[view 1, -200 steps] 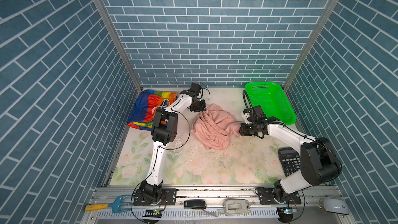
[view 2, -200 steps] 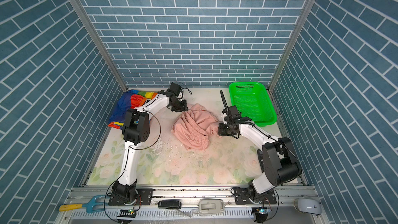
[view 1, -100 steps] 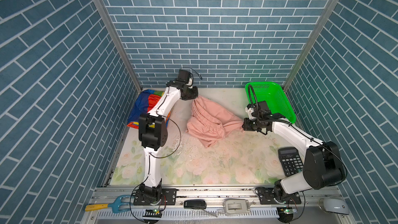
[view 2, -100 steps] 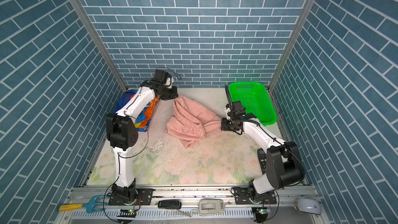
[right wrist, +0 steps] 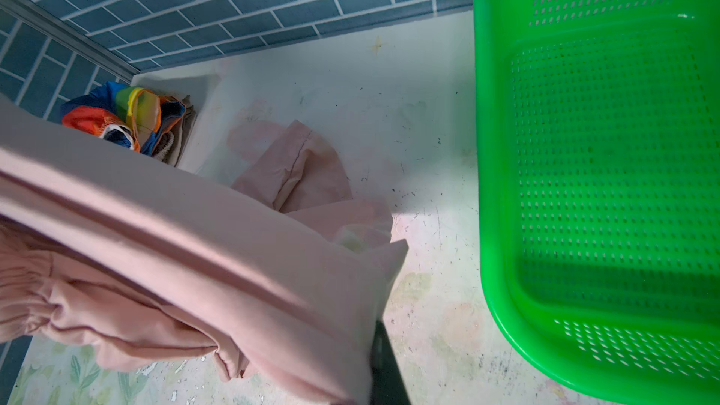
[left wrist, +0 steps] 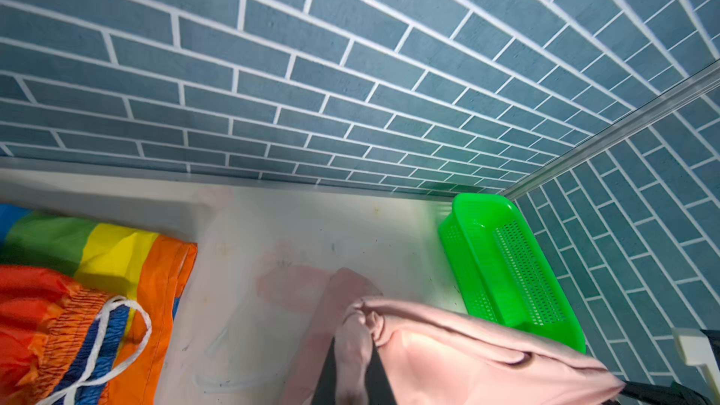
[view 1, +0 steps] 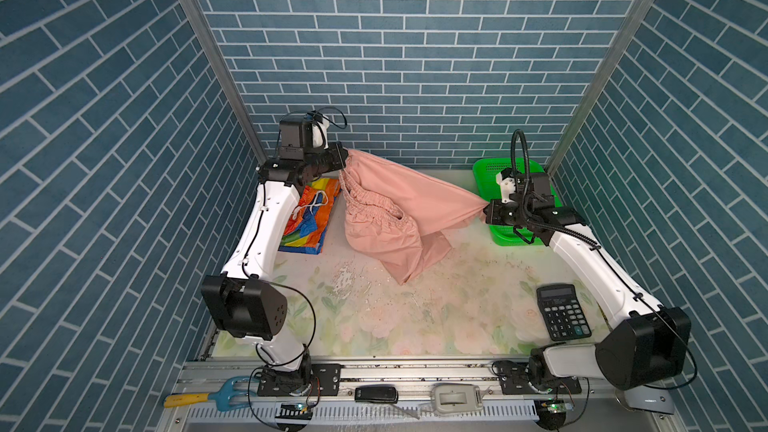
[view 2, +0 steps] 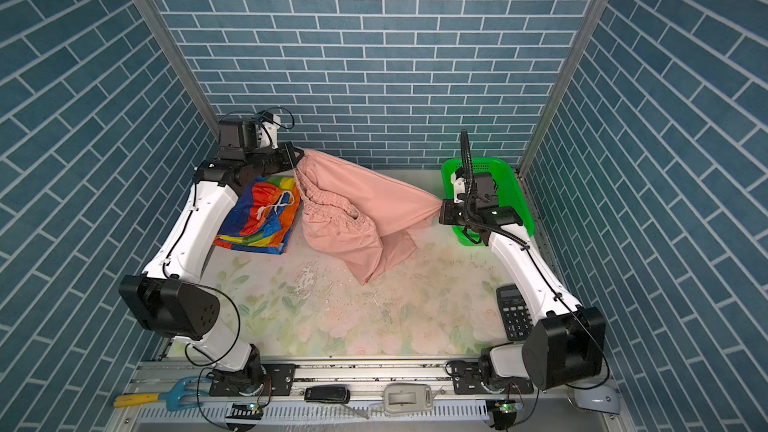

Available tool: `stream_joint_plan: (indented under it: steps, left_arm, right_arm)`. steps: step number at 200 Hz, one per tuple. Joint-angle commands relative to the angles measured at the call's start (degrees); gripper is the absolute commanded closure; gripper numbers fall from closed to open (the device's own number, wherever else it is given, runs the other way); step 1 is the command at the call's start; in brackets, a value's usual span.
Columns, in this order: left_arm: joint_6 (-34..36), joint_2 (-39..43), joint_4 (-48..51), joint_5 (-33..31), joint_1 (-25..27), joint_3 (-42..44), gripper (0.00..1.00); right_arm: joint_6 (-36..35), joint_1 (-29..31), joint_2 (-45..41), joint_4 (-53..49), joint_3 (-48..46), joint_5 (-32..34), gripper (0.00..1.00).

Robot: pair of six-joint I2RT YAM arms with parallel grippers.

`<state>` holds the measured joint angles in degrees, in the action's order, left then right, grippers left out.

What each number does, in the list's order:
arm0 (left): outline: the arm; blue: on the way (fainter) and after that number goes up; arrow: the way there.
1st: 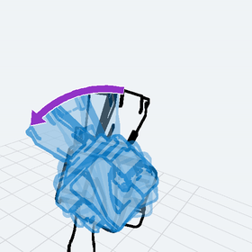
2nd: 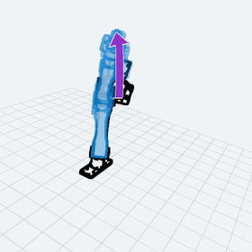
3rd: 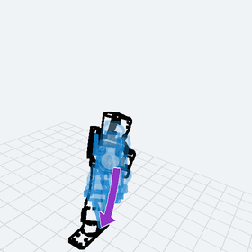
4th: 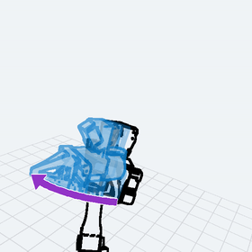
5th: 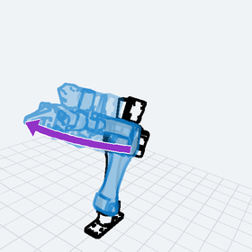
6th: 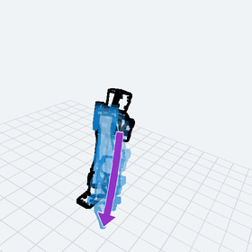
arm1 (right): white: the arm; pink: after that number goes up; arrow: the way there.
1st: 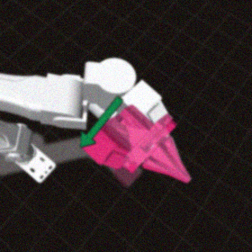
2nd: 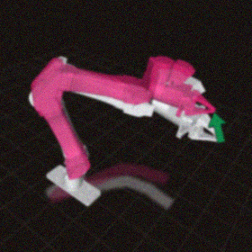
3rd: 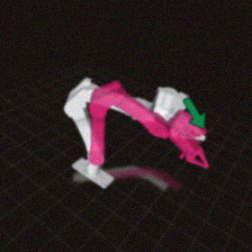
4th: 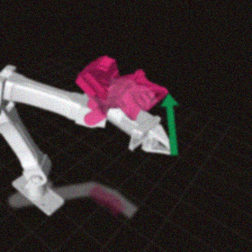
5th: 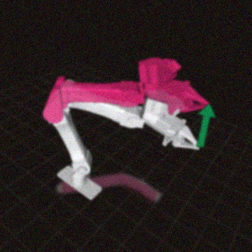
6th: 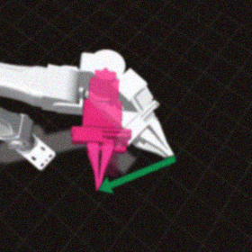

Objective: Fold and stack the shorts
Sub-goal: 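Grasp the pink waistband with both grippers and lift the shorts high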

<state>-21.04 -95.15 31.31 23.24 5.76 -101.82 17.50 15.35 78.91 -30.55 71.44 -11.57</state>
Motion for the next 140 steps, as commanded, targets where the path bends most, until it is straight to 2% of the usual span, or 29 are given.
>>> stream_joint_plan:
  steps: [1,46,103,140]
  left_arm:
    - [-0.9,0.4,-4.5,2.6,-1.4,-0.9,0.98]
    - [-2.4,7.9,-10.4,5.4,-1.3,-4.4,1.0]
    - [-2.0,20.0,-15.5,9.7,-1.4,-5.4,1.0]
    - [-2.1,27.5,-14.3,7.6,-1.3,-5.7,1.0]
  right_arm:
    - [-1.0,-1.6,-0.3,-2.9,5.8,1.5,1.0]
    - [-1.6,-4.3,-4.3,-6.6,22.4,3.9,1.0]
    - [-5.5,-4.6,-15.7,-5.3,30.8,10.4,1.0]
    - [-8.2,-4.7,-18.9,-6.6,37.2,15.2,1.0]
